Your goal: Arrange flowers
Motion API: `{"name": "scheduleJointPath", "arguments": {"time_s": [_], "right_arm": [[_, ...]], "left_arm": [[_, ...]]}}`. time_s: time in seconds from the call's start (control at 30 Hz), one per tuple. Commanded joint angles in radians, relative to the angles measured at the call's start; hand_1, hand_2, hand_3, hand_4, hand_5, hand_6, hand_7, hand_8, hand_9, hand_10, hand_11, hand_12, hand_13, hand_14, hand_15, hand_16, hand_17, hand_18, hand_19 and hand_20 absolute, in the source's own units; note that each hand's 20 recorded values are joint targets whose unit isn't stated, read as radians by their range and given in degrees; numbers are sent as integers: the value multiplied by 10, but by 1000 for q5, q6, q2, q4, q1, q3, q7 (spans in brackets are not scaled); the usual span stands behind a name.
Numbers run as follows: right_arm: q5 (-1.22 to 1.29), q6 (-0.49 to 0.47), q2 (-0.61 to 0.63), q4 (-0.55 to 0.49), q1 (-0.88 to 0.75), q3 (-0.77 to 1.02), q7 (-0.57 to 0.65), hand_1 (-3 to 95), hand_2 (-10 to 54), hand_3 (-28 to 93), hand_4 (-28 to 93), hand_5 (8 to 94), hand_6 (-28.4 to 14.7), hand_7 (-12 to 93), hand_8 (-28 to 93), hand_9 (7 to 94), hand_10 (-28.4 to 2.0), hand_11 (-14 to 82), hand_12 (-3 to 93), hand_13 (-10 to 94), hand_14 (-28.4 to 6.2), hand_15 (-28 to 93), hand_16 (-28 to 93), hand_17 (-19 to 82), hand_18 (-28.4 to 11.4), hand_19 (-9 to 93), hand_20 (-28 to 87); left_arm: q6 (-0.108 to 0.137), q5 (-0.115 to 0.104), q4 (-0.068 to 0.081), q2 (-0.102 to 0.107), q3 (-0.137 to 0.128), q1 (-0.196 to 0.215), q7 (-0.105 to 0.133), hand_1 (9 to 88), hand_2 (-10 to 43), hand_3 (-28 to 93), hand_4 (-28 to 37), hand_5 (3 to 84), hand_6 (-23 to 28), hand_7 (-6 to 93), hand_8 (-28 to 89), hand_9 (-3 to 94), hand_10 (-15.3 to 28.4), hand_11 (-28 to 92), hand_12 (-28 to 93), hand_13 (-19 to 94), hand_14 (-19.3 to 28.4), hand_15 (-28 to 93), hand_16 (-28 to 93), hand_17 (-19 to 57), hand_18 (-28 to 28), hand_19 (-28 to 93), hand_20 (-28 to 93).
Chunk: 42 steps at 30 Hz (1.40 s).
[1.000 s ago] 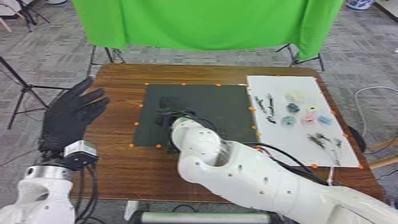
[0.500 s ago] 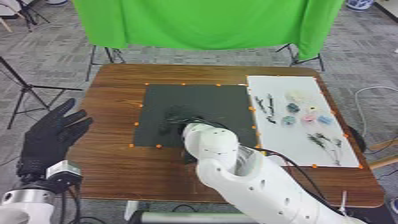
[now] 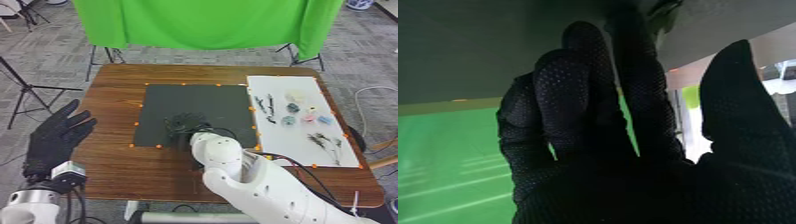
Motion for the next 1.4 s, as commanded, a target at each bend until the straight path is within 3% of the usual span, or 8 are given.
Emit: {"name": "scheduleJointPath", "arguments": {"time_s": [0.03, 0.53, 0.77, 0.83, 0.87, 0.93, 1.07, 1.4], "right_arm": [[-61, -62, -48, 14, -47, 38, -64, 141, 111, 902, -206, 651, -82, 152, -123, 590, -239, 563, 208, 575, -180, 870, 120, 236, -267, 925, 403], [-169, -156, -126, -1, -140, 110, -163, 138, 111, 903, -208, 646, -78, 148, -124, 582, -241, 566, 205, 569, -184, 875, 111, 231, -266, 919, 414], [-166, -137, -108, -17, -129, 98, -147, 137, 108, 901, -210, 654, -80, 149, -123, 584, -242, 564, 203, 569, -185, 875, 111, 230, -268, 917, 419], [-189, -103, -81, -29, -112, 73, -134, 135, 107, 901, -211, 657, -81, 149, -122, 585, -242, 563, 202, 570, -186, 875, 110, 230, -268, 917, 420], [-174, -65, -47, -38, -82, 41, -99, 135, 107, 901, -211, 657, -81, 149, -122, 585, -242, 564, 202, 570, -187, 875, 110, 231, -269, 916, 421], [-145, -15, -10, -57, -42, 13, -61, 136, 99, 899, -211, 661, -81, 149, -121, 591, -242, 561, 201, 574, -188, 875, 110, 235, -272, 917, 422], [-117, 88, 89, -108, 46, -38, -6, 142, 77, 895, -210, 666, -78, 157, -119, 602, -243, 557, 200, 590, -186, 871, 109, 249, -277, 923, 422], [-74, 110, 260, -249, -21, 145, 69, 166, 42, 878, -211, 671, -81, 159, -121, 609, -245, 549, 204, 603, -185, 866, 115, 265, -283, 932, 411]], "left_arm": [[7, 3, -2, 1, 11, 0, 8, 241, 55, 817, -198, 375, 95, 136, -97, 364, 203, 267, 96, 268, 271, 494, -95, -84, 244, 603, -63], [7, 1, 1, 4, 10, -3, 5, 243, 56, 816, -198, 375, 95, 136, -98, 364, 203, 268, 96, 268, 271, 494, -95, -85, 244, 602, -61], [8, 2, 0, -4, 5, 3, -4, 243, 57, 816, -196, 375, 95, 137, -98, 365, 203, 268, 95, 269, 271, 494, -95, -85, 244, 602, -61], [9, 1, -5, -7, 3, 13, 1, 243, 57, 815, -196, 375, 95, 136, -98, 364, 203, 268, 95, 269, 271, 494, -95, -85, 244, 602, -61], [2, 7, 1, -10, 5, 4, -6, 243, 58, 815, -196, 375, 95, 136, -98, 364, 203, 268, 95, 269, 271, 494, -96, -85, 244, 602, -61], [10, 4, -9, -17, -5, 24, -10, 243, 58, 814, -196, 375, 95, 137, -98, 364, 203, 268, 95, 268, 271, 494, -95, -85, 244, 602, -61], [18, 0, -15, -17, -7, 48, 5, 243, 58, 815, -195, 375, 95, 136, -98, 365, 203, 269, 95, 269, 271, 494, -96, -85, 245, 602, -61], [48, -13, -40, -13, -15, 114, 58, 243, 57, 816, -195, 375, 95, 136, -98, 364, 203, 269, 95, 269, 271, 494, -95, -84, 244, 602, -61]]}}
